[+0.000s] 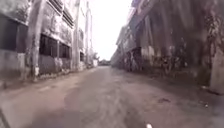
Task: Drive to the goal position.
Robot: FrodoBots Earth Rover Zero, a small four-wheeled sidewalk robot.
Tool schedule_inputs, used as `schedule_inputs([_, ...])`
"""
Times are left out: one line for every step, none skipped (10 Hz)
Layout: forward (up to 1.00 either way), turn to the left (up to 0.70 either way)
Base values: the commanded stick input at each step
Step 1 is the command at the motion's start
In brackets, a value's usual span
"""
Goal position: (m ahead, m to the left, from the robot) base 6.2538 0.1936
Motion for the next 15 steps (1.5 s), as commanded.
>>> schedule_inputs([1.0, 0.0])
schedule_inputs([1.0, 0.0])
schedule_inputs([1.0, 0.0])
schedule_inputs([1.0, 0.0])
schedule_inputs([1.0, 0.0])
schedule_inputs([1.0, 0.0])
schedule_inputs([1.0, 0.0])
schedule_inputs([1.0, 0.0])
schedule_inputs([1.0, 0.0])
schedule_inputs([1.0, 0.0])
schedule_inputs([1.0, 0.0])
schedule_inputs([1.0, 0.0])
schedule_inputs([1.0, 0.0])
schedule_inputs([1.0, 0.0])
schedule_inputs([1.0, 0.0])
